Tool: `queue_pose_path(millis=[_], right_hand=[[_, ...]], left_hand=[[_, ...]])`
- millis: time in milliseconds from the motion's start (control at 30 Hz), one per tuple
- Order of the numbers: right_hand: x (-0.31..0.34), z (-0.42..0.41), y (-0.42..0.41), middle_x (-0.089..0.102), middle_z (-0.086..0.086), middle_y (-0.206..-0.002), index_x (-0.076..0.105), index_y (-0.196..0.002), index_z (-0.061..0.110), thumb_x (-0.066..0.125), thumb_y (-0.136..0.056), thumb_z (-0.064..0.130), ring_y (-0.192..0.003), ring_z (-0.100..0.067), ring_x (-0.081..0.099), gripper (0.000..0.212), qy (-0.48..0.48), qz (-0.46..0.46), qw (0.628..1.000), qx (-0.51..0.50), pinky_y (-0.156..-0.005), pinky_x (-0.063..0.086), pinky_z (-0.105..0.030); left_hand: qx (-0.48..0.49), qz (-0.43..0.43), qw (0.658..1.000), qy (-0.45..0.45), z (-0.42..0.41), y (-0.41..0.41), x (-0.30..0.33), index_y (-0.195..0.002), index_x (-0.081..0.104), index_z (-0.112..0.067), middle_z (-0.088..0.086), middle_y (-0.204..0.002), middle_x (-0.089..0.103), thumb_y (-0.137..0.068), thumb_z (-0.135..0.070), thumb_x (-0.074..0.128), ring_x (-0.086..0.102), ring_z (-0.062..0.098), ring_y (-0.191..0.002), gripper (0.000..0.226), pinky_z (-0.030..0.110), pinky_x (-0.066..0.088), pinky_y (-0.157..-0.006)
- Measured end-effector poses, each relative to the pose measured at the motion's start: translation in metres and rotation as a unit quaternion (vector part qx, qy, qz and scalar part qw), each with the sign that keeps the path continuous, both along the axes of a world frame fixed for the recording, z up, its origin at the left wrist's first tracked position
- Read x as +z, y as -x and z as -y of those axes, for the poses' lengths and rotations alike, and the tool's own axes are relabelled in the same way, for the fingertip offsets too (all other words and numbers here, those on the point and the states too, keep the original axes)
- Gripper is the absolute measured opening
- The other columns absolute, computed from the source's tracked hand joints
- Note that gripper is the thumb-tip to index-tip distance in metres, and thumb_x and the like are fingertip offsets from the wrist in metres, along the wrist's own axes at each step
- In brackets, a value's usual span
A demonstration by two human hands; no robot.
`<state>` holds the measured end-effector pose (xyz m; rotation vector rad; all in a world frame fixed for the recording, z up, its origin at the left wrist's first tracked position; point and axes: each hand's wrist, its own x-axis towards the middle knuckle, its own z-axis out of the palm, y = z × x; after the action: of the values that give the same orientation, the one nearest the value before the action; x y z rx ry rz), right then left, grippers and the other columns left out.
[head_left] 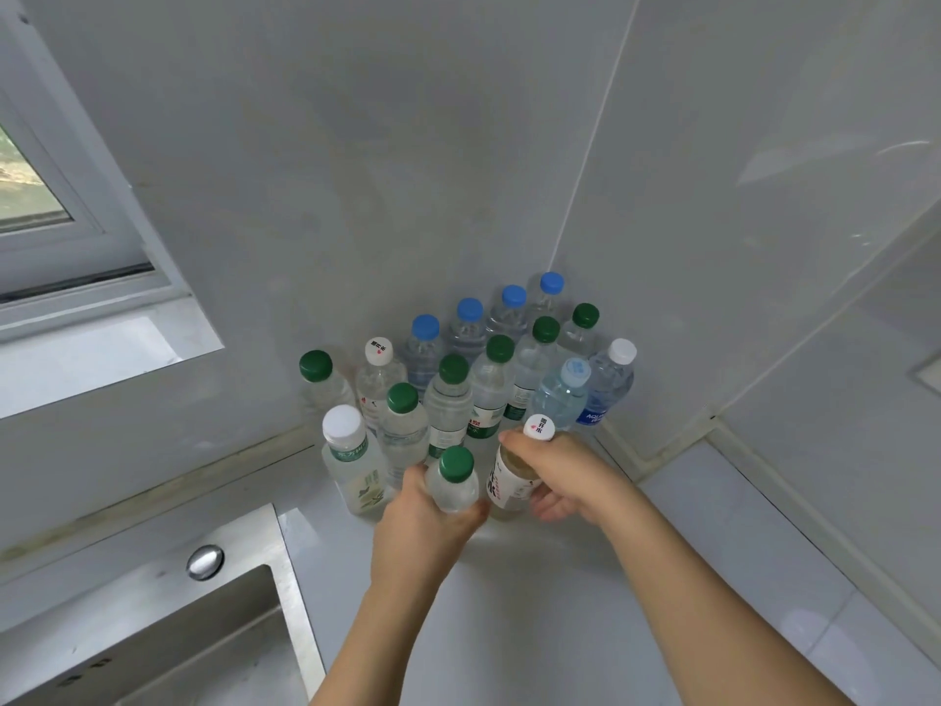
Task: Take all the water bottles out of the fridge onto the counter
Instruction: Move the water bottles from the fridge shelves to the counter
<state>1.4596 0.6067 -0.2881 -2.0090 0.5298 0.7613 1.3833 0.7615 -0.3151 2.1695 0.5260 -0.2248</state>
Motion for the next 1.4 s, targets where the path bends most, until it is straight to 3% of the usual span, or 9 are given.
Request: queue_pose_path(millis=[433, 567, 767, 867, 1033, 1133, 1267, 1333, 1400], right_hand=[[0.0, -0.016, -0.021, 0.07, -0.013, -0.085, 0.059, -0.082, 0.019, 0.059, -0.078, 0.055, -0.073, -0.029, 0.071, 0.036, -0.005, 0.069, 0.996, -0.051, -0.071, 0.061, -0.041], [-0.007, -0.016, -0.027, 0.069, -0.008, -0.095, 0.063, -0.094, 0.02, 0.061, -0.076, 0.061, -0.083, -0.026, 0.067, 0.045, -0.012, 0.101, 0.993, -0.062, -0.082, 0.058, -0.042], [-0.02, -0.012, -0.028, 0.061, 0.004, -0.079, 0.064, -0.088, 0.029, 0.059, -0.073, 0.071, -0.077, -0.017, 0.057, 0.045, -0.028, 0.115, 0.992, -0.047, -0.091, 0.054, -0.044], [-0.016, -0.012, -0.029, 0.064, 0.004, -0.088, 0.062, -0.089, 0.03, 0.058, -0.075, 0.073, -0.084, -0.018, 0.061, 0.044, -0.033, 0.106, 0.993, -0.038, -0.091, 0.054, -0.042], [-0.012, -0.007, -0.012, 0.061, 0.007, -0.113, 0.054, -0.126, 0.024, 0.054, -0.081, 0.07, -0.114, -0.018, 0.054, 0.065, -0.129, 0.048, 0.989, -0.053, -0.107, 0.041, -0.038], [-0.009, 0.001, 0.014, 0.052, 0.012, -0.115, 0.049, -0.129, 0.026, 0.05, -0.094, 0.053, -0.125, -0.018, 0.046, 0.045, -0.174, 0.048, 0.981, -0.075, -0.111, 0.034, -0.036], [-0.003, 0.033, 0.053, 0.057, 0.001, -0.112, 0.054, -0.109, 0.025, 0.059, -0.093, 0.031, -0.099, -0.014, 0.056, 0.017, -0.081, 0.131, 0.985, -0.077, -0.089, 0.042, -0.028], [0.005, 0.054, 0.076, 0.053, -0.001, -0.111, 0.051, -0.127, 0.019, 0.06, -0.093, 0.027, -0.106, -0.02, 0.056, 0.037, -0.03, 0.152, 0.986, -0.068, -0.091, 0.042, -0.03], [0.012, 0.078, 0.099, 0.052, -0.004, -0.131, 0.041, -0.142, 0.012, 0.059, -0.092, 0.025, -0.121, -0.022, 0.051, 0.054, 0.017, 0.165, 0.984, -0.059, -0.096, 0.039, -0.028]], left_hand=[[0.056, 0.048, 0.996, 0.058, 0.015, -0.018, -0.011, -0.109, 0.048, -0.029, -0.008, -0.091, 0.065, -0.071, -0.042, 0.072, 0.061, 0.022, -0.085, 0.047, 0.028, 0.043, -0.07], [0.058, 0.062, 0.995, 0.06, 0.02, -0.025, -0.017, -0.109, 0.047, -0.028, -0.007, -0.088, 0.062, -0.073, -0.039, 0.072, 0.063, 0.027, -0.092, 0.045, 0.031, 0.045, -0.072], [0.065, 0.086, 0.992, 0.058, 0.026, -0.036, -0.027, -0.118, 0.051, -0.028, -0.003, -0.108, 0.069, -0.075, -0.038, 0.072, 0.064, 0.029, -0.1, 0.049, 0.032, 0.047, -0.076], [0.071, 0.082, 0.993, 0.049, 0.029, -0.039, -0.032, -0.117, 0.05, -0.027, -0.002, -0.107, 0.068, -0.075, -0.038, 0.071, 0.064, 0.031, -0.099, 0.048, 0.036, 0.051, -0.078], [0.06, 0.091, 0.992, 0.061, 0.032, -0.035, -0.04, -0.118, 0.05, -0.019, 0.002, -0.113, 0.066, -0.079, -0.03, 0.073, 0.062, 0.03, -0.105, 0.047, 0.037, 0.05, -0.082], [0.069, 0.108, 0.99, 0.064, 0.031, -0.024, -0.041, -0.127, 0.046, -0.014, 0.006, -0.128, 0.06, -0.084, -0.022, 0.07, 0.056, 0.029, -0.118, 0.05, 0.033, 0.045, -0.09], [0.088, 0.162, 0.982, 0.053, 0.044, 0.009, -0.024, -0.15, 0.027, -0.008, 0.008, -0.152, 0.036, -0.091, -0.022, 0.064, 0.034, 0.022, -0.14, 0.071, 0.025, 0.027, -0.108], [0.058, 0.185, 0.981, 0.029, 0.059, 0.028, -0.016, -0.15, 0.025, -0.007, 0.008, -0.154, 0.032, -0.093, -0.021, 0.061, 0.03, 0.021, -0.142, 0.069, 0.025, 0.024, -0.112], [0.01, 0.2, 0.98, 0.007, 0.074, 0.043, -0.01, -0.151, 0.026, -0.009, 0.007, -0.154, 0.033, -0.095, -0.022, 0.058, 0.03, 0.02, -0.142, 0.065, 0.03, 0.027, -0.116]])
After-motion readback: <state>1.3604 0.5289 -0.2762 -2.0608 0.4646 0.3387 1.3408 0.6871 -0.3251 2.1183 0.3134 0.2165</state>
